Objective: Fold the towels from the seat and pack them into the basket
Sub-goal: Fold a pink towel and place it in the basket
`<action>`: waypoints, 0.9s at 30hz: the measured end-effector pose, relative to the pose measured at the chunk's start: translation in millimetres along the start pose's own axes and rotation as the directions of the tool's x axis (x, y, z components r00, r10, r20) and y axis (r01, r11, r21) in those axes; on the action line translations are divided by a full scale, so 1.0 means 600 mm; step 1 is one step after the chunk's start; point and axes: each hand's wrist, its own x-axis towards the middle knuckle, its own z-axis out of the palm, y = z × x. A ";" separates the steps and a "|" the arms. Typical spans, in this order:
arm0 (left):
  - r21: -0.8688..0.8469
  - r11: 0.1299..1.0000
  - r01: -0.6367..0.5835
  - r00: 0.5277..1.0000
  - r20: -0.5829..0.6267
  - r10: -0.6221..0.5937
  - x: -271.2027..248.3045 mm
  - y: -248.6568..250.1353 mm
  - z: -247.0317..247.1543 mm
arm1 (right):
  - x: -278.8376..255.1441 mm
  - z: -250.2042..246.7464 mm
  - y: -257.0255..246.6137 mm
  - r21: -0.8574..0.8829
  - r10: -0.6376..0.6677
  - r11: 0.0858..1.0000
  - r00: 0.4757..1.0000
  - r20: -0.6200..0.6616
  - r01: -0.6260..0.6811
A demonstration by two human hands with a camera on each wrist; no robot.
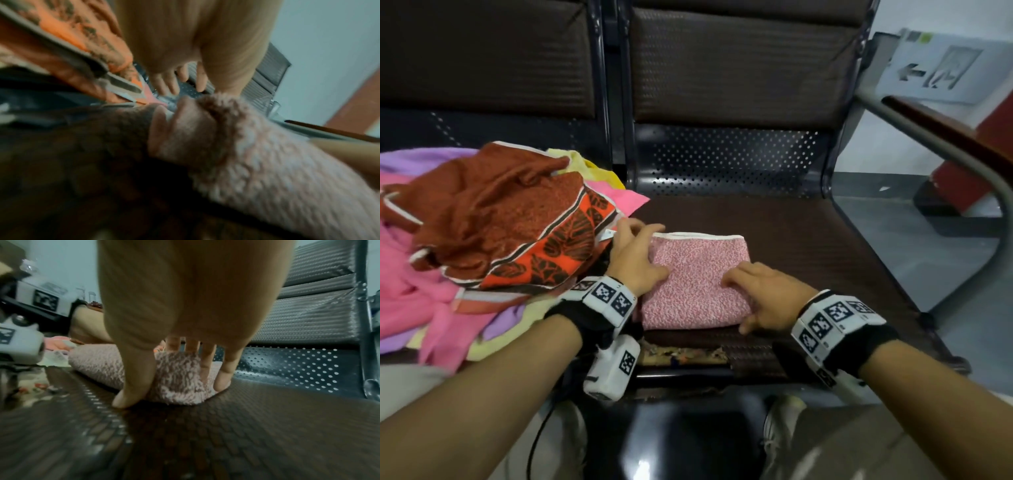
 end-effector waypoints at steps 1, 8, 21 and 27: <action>0.009 0.995 -0.103 0.995 0.010 0.103 -0.007 0.012 -0.004 | 0.005 -0.002 -0.002 -0.014 -0.010 1.000 0.999 -0.042 0.010; 0.296 0.845 -0.446 0.764 0.617 0.187 -0.036 0.048 -0.019 | 0.024 -0.037 0.007 0.125 0.089 0.988 0.996 -0.011 -0.087; 0.179 0.984 -0.002 0.864 0.496 -0.088 0.053 0.021 -0.034 | 0.081 -0.038 0.062 0.661 0.420 0.697 0.905 -0.061 -0.279; 0.347 0.935 -0.069 0.831 0.538 -0.139 0.078 0.011 -0.019 | 0.109 -0.031 0.063 0.441 0.628 0.693 0.778 0.021 -0.571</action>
